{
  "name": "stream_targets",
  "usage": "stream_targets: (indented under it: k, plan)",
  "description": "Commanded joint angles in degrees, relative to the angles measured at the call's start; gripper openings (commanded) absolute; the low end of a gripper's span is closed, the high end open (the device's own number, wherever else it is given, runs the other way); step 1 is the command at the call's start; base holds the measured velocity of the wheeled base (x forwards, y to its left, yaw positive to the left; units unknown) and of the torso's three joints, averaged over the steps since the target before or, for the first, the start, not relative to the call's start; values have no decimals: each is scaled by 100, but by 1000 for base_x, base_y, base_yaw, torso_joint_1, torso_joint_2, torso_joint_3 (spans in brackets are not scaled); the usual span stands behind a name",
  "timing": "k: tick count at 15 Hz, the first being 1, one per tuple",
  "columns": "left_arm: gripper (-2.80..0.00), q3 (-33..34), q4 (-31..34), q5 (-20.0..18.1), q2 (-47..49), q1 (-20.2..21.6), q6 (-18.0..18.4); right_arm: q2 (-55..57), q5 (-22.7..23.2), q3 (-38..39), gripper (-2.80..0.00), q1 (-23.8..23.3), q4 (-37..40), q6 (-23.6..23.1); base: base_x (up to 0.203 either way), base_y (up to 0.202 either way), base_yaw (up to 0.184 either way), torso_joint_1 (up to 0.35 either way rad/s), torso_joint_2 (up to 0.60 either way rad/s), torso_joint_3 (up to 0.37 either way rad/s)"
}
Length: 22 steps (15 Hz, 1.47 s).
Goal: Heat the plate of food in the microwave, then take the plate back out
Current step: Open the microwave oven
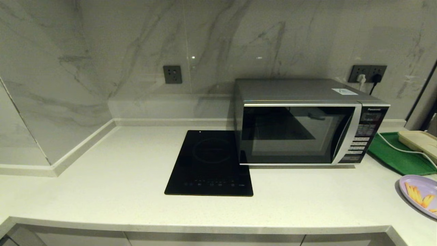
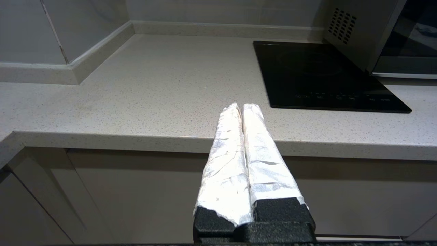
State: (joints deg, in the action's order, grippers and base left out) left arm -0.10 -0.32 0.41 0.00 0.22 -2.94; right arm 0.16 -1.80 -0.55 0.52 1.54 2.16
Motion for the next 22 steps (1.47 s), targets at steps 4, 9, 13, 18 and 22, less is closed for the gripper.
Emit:
stream_targets:
  k: [4, 9, 13, 18, 22]
  plan:
    - [-280, 1, -3, 3, 0, 4, -5, -16, 40, -7, -280, 9, 5, -66, 0, 0, 0, 0, 0, 0]
    - [-280, 1, -3, 3, -3, 4, -5, -16, 23, 2, -280, 9, -21, -36, 0, 0, 0, 0, 0, 0]
    - [-280, 1, -3, 3, -7, 4, -5, -16, -13, 2, -280, 9, -48, 197, 0, 0, 0, 0, 0, 0]
    - [-280, 1, -3, 3, 0, -4, -5, -16, -7, 2, -280, 9, -39, 171, 0, 0, 0, 0, 0, 0]
    - [-280, 1, -3, 3, -8, -3, -5, -16, 35, -17, -280, 5, 22, -175, 0, 0, 0, 0, 0, 0]
